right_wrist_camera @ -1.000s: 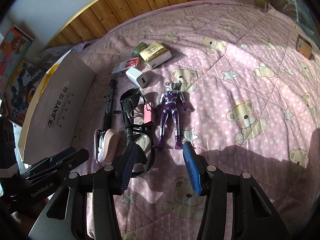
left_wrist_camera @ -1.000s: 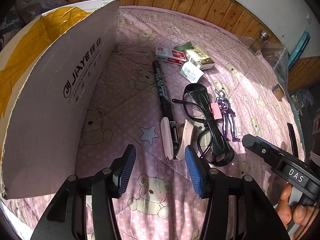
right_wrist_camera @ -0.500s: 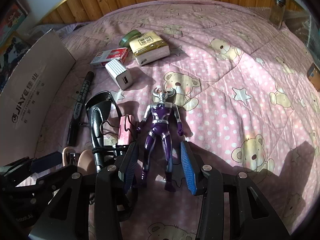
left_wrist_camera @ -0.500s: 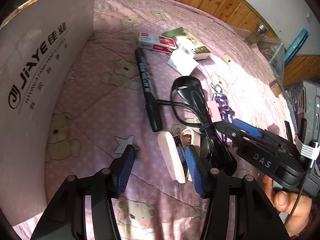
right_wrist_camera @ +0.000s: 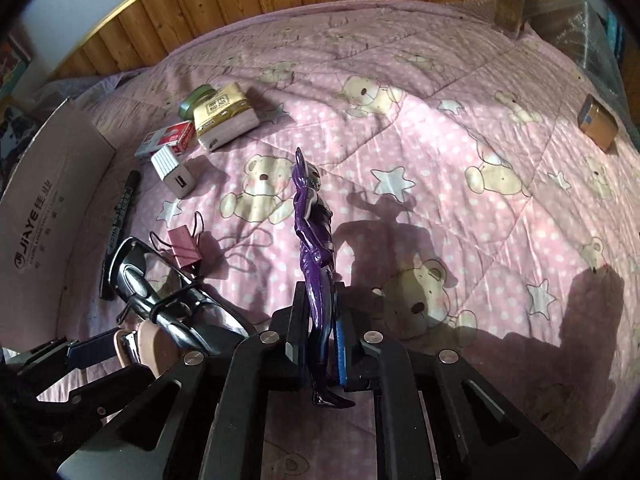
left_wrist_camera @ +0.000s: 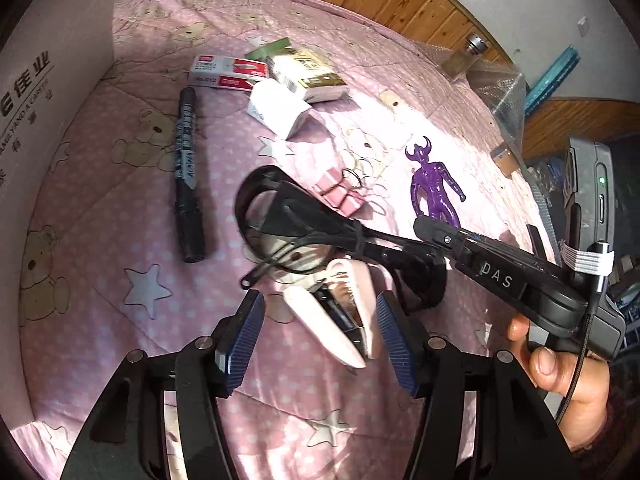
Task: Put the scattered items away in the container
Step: 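Grasp the purple action figure with the right tool while the left tool grasps the pink stapler, then lift the figure and stapler and carry both tools toward the white box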
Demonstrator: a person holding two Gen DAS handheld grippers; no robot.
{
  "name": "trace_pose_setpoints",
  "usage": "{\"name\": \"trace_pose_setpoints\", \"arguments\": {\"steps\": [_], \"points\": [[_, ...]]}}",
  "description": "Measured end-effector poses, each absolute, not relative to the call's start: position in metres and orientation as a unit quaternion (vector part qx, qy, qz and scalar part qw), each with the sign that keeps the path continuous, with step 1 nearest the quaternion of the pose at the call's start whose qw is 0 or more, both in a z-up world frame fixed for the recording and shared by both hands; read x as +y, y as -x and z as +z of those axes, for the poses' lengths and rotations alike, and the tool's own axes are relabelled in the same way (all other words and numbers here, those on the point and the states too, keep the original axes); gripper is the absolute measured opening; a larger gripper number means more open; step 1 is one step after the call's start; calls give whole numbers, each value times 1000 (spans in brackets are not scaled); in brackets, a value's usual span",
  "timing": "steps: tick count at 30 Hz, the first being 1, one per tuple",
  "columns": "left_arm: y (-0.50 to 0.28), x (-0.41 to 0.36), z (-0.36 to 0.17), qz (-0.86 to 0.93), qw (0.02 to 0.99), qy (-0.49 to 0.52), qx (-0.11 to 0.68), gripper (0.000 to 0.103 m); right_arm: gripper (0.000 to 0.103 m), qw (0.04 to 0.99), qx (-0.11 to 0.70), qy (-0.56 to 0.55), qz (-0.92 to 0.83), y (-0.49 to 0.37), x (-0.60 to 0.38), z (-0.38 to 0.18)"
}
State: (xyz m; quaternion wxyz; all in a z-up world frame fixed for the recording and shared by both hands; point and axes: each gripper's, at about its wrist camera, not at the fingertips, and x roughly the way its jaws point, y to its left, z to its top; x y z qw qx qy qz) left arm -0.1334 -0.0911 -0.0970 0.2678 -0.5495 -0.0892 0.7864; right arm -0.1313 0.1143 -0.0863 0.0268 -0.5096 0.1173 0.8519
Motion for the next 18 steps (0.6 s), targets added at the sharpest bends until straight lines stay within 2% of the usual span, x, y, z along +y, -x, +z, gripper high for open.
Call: {"name": "trace_pose_setpoints", "arguments": {"steps": [2, 5, 6, 7, 8, 11, 18], "points": [[131, -81, -96, 785, 278, 548, -81, 65, 11, 24, 135, 508, 850, 126, 122, -87], [133, -72, -101, 786, 274, 551, -62, 66, 11, 22, 152, 504, 850, 122, 126, -87], [132, -73, -101, 791, 272, 545, -55, 64, 11, 21, 155, 503, 850, 122, 126, -88], [131, -72, -102, 794, 268, 543, -47, 49, 11, 20, 158, 501, 850, 121, 127, -88], [133, -71, -102, 795, 267, 543, -42, 46, 11, 19, 163, 500, 851, 121, 128, -88], [133, -79, -102, 792, 263, 549, -45, 42, 11, 16, 179, 497, 849, 119, 132, -88], [126, -95, -101, 795, 232, 561, -16, 42, 12, 2, 178, 489, 854, 109, 132, -91]]}}
